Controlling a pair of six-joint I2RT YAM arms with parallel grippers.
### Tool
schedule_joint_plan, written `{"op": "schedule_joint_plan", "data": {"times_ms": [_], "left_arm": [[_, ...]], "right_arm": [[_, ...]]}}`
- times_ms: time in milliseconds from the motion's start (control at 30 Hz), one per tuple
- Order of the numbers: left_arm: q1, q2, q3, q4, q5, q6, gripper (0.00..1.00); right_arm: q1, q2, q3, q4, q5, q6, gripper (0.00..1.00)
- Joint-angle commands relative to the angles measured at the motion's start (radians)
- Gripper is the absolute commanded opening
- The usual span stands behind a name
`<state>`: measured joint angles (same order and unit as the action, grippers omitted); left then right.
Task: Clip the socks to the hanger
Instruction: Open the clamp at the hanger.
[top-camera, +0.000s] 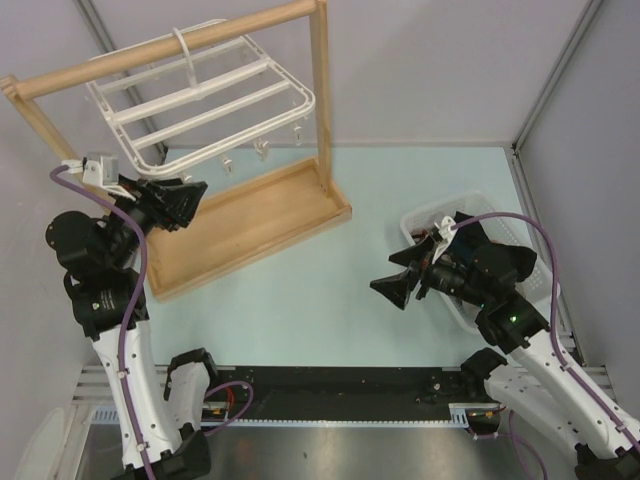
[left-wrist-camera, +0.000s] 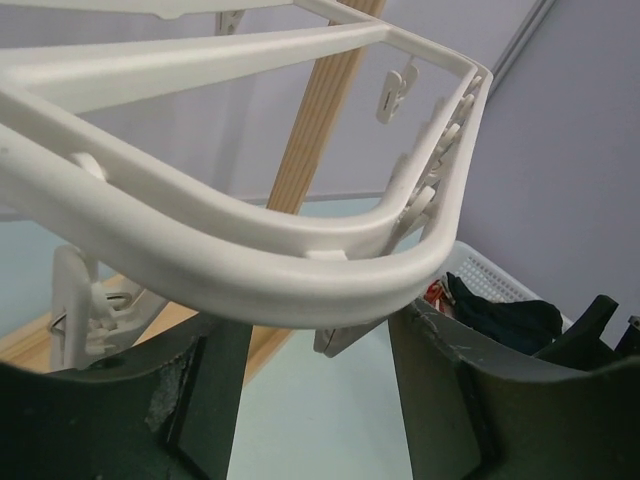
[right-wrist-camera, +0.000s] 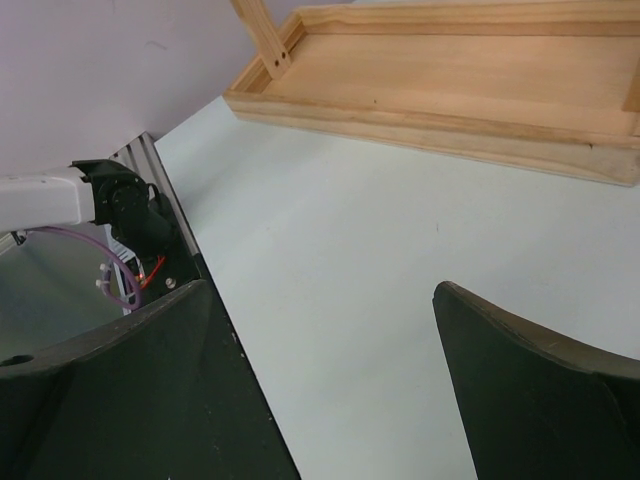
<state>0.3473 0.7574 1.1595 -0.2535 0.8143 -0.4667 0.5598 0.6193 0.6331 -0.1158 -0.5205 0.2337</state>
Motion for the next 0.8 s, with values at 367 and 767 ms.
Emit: {"op": "schedule_joint_plan", "data": {"times_ms": [367, 767], "left_arm": [[-0.021, -0.016, 0.031, -0.047, -0.035, 0.043, 0.5], [-0.106, -0.038, 0.006, -0.044, -0.032, -0.018, 0.26]], "right_arm": [[0.008, -0.036, 0.045, -0.047, 0.03, -0.008, 1.0], [0.156, 0.134, 0.047, 0.301, 0.086, 0.004, 1.0]]}}
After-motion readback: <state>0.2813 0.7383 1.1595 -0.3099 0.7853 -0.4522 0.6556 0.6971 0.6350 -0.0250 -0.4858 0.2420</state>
